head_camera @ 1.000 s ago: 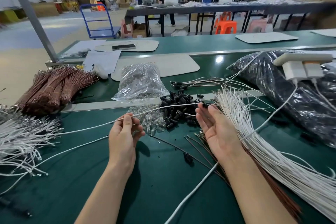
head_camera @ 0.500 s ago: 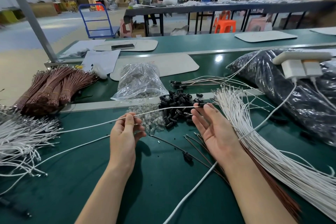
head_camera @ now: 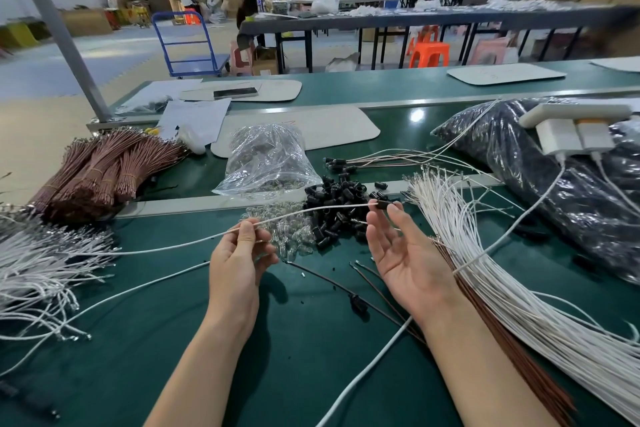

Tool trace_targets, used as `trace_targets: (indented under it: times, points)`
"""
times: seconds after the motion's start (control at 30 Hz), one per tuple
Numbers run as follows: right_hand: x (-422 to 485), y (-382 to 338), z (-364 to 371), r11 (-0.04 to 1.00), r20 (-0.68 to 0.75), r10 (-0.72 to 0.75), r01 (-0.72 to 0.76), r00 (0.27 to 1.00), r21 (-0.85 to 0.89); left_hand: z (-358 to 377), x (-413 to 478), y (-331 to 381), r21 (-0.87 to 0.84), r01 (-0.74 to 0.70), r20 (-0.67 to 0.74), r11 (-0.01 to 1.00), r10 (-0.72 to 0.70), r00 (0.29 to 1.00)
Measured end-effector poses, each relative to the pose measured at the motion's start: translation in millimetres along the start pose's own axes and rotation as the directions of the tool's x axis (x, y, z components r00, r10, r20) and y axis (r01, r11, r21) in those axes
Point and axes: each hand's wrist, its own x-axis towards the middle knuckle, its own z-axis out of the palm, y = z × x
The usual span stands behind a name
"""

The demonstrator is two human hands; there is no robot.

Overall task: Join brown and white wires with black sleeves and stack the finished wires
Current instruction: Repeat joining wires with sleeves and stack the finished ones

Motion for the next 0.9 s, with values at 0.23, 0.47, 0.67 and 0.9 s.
trace_targets:
  times: [0.23,0.47,0.67,0.9]
  points:
    - [0.6,7.5,-0.7,0.999,-0.018,0.034,-0.034,0.999,-0.021,0.8,-1.4,0.1,0.013,0.001,0.010,1.000,-0.001,1.000]
    - [0.9,8.6,-0.2,0.998,-0.005,0.033,-0.034,0.999,-0.062,1.2,-1.1,0.2,0.028,0.003,0.024,1.000,-0.003,1.000]
    - [-0.4,8.1,1.6,0.997,-0.001,0.031,-0.031,1.000,-0.074,0.9,-1.8,0.7,0.054,0.000,0.047,0.999,-0.002,0.999]
    - [-1.3,10.6,2.7,0.996,0.074,0.072,-0.067,0.995,-0.066,-0.8,-3.6,2.6,0.068,-0.012,0.110,0.998,0.004,0.994]
